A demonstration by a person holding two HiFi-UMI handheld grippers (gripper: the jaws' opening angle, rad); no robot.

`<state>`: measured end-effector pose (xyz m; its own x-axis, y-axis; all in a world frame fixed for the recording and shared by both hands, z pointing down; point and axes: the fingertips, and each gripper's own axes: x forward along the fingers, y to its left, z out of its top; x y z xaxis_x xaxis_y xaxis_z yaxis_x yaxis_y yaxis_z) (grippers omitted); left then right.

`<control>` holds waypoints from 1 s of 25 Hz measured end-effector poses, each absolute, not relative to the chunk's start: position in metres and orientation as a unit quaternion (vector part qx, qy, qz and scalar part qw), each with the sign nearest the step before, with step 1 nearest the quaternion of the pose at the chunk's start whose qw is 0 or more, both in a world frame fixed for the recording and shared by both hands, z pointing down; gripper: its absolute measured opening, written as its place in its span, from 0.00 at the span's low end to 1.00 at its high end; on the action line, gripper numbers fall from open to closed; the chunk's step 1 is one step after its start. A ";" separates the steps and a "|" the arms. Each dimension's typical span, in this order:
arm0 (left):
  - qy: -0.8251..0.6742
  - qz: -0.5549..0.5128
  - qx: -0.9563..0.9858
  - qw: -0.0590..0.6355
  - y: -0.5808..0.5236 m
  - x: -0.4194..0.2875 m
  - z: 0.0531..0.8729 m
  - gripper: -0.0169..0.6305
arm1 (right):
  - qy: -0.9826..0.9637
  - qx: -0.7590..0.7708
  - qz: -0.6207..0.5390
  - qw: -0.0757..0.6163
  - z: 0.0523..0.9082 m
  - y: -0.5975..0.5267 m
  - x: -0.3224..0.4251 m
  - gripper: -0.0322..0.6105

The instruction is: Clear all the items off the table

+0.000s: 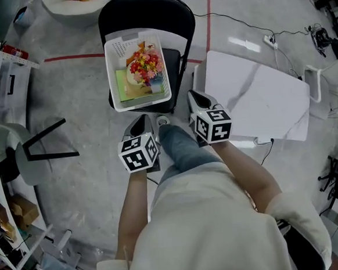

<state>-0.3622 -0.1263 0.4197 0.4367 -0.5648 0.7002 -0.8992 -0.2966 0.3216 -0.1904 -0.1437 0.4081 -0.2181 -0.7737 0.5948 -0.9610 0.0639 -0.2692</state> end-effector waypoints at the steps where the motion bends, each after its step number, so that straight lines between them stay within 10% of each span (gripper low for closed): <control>1: -0.473 0.234 0.773 0.352 -0.123 -0.358 0.416 0.04 | -0.713 0.610 0.312 0.151 0.404 -0.137 -0.187 0.05; 25: -0.454 0.221 0.809 0.300 -0.004 -0.286 0.377 0.04 | -0.756 0.592 0.252 0.124 0.341 0.010 -0.144 0.05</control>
<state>-0.2862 -0.0042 0.3769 0.4903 -0.6017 0.6305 -0.8672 -0.4085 0.2846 -0.1443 0.0098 0.3412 -0.2690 -0.8318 0.4855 -0.9567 0.1724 -0.2346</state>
